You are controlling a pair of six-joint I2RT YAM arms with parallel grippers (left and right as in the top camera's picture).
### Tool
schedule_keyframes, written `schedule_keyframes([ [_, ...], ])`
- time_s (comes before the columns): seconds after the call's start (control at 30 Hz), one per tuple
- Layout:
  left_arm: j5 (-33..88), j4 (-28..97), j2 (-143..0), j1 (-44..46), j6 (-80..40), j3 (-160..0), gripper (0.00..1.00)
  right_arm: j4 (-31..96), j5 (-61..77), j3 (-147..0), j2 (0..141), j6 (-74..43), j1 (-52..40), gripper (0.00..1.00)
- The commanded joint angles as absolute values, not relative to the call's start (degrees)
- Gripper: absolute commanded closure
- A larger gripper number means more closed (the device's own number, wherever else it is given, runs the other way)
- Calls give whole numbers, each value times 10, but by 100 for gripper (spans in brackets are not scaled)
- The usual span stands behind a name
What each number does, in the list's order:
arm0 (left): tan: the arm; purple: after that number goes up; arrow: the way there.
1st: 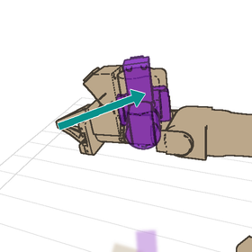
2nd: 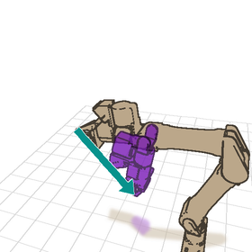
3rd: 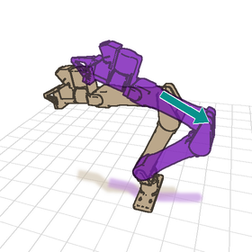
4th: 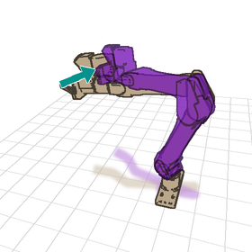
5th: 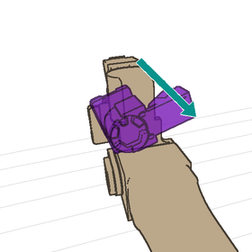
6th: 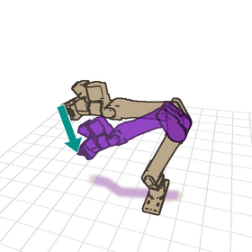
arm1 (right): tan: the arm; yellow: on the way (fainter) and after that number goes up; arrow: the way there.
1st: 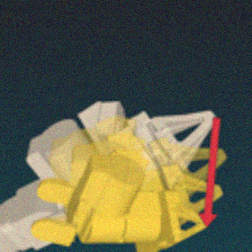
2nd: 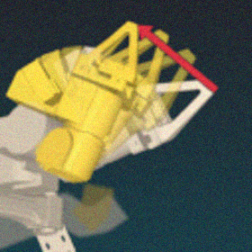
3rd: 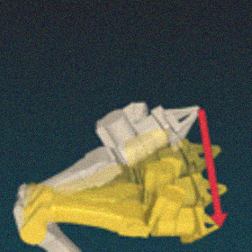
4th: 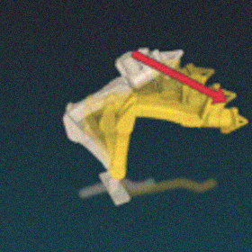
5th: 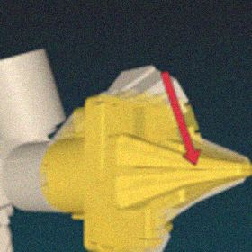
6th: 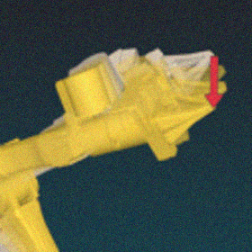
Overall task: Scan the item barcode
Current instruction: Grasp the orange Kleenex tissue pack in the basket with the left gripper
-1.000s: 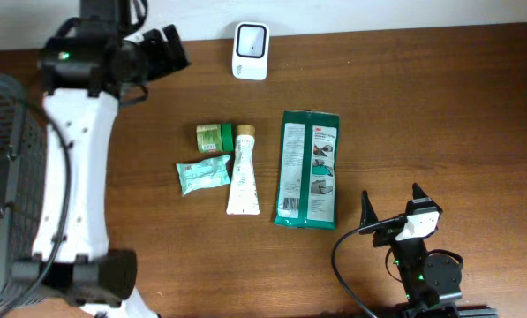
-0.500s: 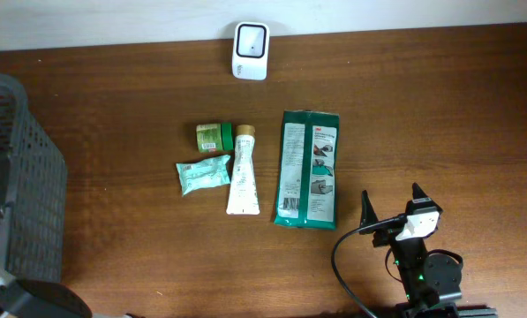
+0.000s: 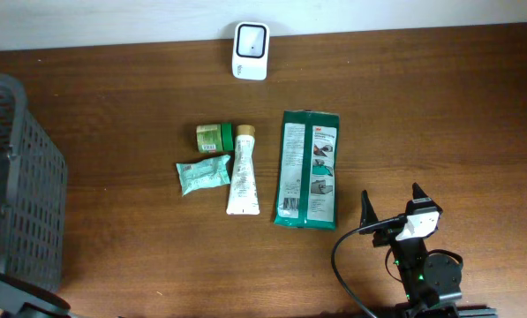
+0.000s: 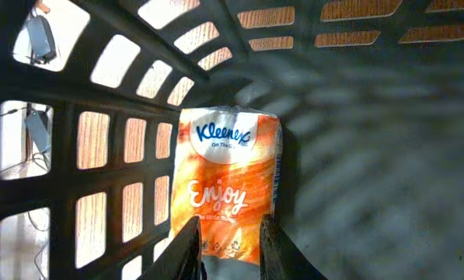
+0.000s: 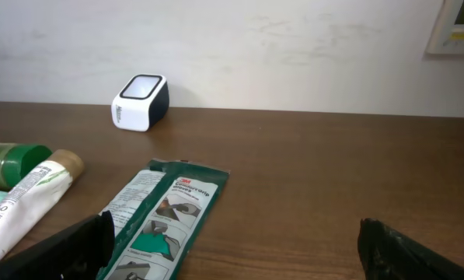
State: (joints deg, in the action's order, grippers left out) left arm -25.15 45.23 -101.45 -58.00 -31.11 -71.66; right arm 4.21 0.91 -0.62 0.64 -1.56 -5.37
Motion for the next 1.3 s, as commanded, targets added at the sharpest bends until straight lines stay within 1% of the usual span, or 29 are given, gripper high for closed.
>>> schedule_keyframes([
  [0.0,-260,447,-1045,-587,-319,-710,78,45,8,-3,3,-21,-56,2],
  [0.17,-260,435,-1051,-587,-319,-710,79,45,8,-3,3,-21,-56,2],
  [0.23,-280,435,-1051,-587,-319,-710,80,45,8,-3,3,-21,-56,2],
  [0.47,-279,436,-1087,-588,-319,-710,80,45,8,-3,3,-21,-56,2],
  [0.53,-279,435,-1091,-588,-319,-710,82,45,8,-3,3,-21,-56,2],
  [0.57,-278,433,-1091,-588,-319,-710,92,45,8,-3,3,-21,-56,2],
  [0.6,-262,433,-1091,-588,-319,-710,100,45,8,-3,3,-21,-56,1],
  [0.67,-223,430,-1091,-587,-317,-710,100,45,8,-3,3,-21,-56,2],
  [0.7,-185,418,-1091,-586,-292,-710,100,45,8,-3,3,-21,-56,2],
  [0.77,-42,366,-1091,-580,-229,-710,100,45,8,-3,3,-21,-56,2],
  [0.83,0,343,-1091,-566,-198,-710,100,45,8,-3,3,-21,-56,2],
  [0.93,6,329,-1091,-532,-182,-710,100,45,8,-3,3,-21,-56,2],
  [1.0,-27,329,-1091,-520,-181,-710,78,45,8,-3,3,-21,-56,2],
  [1.03,-50,336,-1091,-522,-181,-710,66,45,8,-3,3,-21,-56,2],
  [1.1,-98,370,-1092,-523,-177,-710,62,45,8,-3,3,-21,-56,2],
  [1.13,-121,381,-1094,-523,-162,-709,65,45,8,-3,3,-21,-56,2],
  [1.17,-131,385,-1098,-523,-153,-709,71,45,8,-3,3,-21,-56,2],
  [1.2,-131,385,-1099,-523,-153,-707,74,45,8,-3,3,-21,-56,2],
  [1.23,-131,384,-1099,-523,-153,-703,81,45,8,-3,3,-21,-56,2],
  [1.27,-131,384,-1099,-523,-153,-704,100,45,8,-3,3,-21,-56,2],
])
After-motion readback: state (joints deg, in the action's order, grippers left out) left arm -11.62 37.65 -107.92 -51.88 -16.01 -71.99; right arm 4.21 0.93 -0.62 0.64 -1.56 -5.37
